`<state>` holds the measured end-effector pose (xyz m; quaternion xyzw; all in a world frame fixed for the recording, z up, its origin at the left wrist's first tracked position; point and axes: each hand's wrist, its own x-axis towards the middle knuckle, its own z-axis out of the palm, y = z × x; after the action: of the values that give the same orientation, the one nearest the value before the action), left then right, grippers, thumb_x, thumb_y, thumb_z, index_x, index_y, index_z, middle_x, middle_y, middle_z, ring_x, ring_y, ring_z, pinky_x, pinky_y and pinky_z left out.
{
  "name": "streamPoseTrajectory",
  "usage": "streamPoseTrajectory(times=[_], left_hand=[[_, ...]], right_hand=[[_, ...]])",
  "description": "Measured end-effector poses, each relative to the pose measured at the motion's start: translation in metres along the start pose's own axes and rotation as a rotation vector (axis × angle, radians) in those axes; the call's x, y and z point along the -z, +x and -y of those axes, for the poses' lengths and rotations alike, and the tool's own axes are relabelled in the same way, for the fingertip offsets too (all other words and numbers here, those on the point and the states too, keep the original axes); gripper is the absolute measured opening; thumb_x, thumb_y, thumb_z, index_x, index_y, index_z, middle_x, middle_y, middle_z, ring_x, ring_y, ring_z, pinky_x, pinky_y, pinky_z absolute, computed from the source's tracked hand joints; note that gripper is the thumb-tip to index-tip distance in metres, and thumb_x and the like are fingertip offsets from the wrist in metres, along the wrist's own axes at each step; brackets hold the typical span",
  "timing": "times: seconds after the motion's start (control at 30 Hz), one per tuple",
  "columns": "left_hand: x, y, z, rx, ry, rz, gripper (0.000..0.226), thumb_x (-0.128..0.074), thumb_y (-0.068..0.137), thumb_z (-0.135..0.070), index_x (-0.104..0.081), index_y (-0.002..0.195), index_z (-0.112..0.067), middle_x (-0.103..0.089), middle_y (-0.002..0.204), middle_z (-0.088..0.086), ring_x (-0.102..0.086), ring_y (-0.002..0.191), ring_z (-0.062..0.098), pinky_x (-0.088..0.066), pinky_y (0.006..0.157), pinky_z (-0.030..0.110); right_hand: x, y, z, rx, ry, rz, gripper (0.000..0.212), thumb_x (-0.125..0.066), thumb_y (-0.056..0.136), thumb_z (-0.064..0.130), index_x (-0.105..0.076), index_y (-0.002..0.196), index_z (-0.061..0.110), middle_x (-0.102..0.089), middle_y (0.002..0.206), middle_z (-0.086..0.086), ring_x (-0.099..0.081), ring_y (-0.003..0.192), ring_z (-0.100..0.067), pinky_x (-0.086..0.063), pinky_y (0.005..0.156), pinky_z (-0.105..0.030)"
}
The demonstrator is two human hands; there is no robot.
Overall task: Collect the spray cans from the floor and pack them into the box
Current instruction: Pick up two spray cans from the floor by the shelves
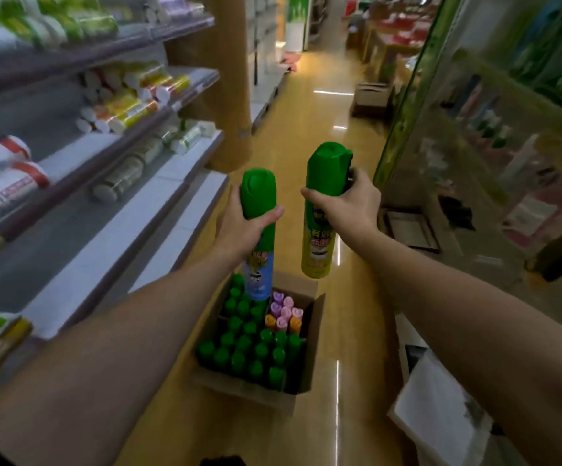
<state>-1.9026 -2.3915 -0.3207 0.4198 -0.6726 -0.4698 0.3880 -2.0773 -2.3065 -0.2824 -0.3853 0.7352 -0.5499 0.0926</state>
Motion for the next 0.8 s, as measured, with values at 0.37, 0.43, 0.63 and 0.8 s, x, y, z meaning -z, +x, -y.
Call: streamPoseTrajectory(times=[0.37, 0.43, 0.63, 0.8], left_hand=[[-0.063, 0.026, 0.138, 0.255, 0.33, 0.338, 0.078, -0.099, 0.054, -0.035, -0.058, 0.12, -0.023, -0.068, 0.109, -0.006, -0.063, 0.104, 0.014, -0.052, 0.084, 0.029], [-0.077, 0.029, 0.165, 0.298, 0.376, 0.422, 0.074, -0.1, 0.054, -0.03, -0.058, 0.115, -0.023, -0.066, 0.108, -0.006, -0.061, 0.105, 0.015, -0.05, 0.086, 0.03], [-0.114, 0.03, 0.242, 0.378, 0.481, 0.484, 0.06, -0.098, 0.054, -0.024, -0.06, 0.1, -0.026, -0.063, 0.099, -0.008, -0.059, 0.095, 0.014, -0.047, 0.08, 0.027], [-0.149, 0.024, 0.296, 0.367, 0.511, 0.568, 0.082, -0.094, 0.061, -0.029, -0.049, 0.13, -0.033, -0.06, 0.119, -0.006, -0.055, 0.108, 0.013, -0.05, 0.089, 0.032]], right_hand=[[-0.075, 0.057, -0.113, -0.227, -0.064, 0.129, 0.076, -0.093, 0.062, 0.049, -0.058, 0.122, 0.018, -0.062, 0.106, 0.01, -0.065, 0.104, -0.013, -0.059, 0.088, -0.035], [-0.085, 0.062, -0.139, -0.272, -0.09, 0.153, 0.079, -0.093, 0.062, 0.047, -0.057, 0.125, 0.017, -0.064, 0.11, 0.007, -0.064, 0.107, -0.015, -0.059, 0.088, -0.035], [-0.107, 0.063, -0.227, -0.411, -0.106, 0.126, 0.077, -0.094, 0.062, 0.042, -0.055, 0.123, 0.017, -0.063, 0.109, 0.008, -0.064, 0.104, -0.014, -0.059, 0.089, -0.039], [-0.128, 0.055, -0.306, -0.512, -0.114, 0.158, 0.075, -0.094, 0.058, 0.044, -0.056, 0.117, 0.019, -0.067, 0.105, 0.009, -0.066, 0.099, -0.012, -0.06, 0.084, -0.04]])
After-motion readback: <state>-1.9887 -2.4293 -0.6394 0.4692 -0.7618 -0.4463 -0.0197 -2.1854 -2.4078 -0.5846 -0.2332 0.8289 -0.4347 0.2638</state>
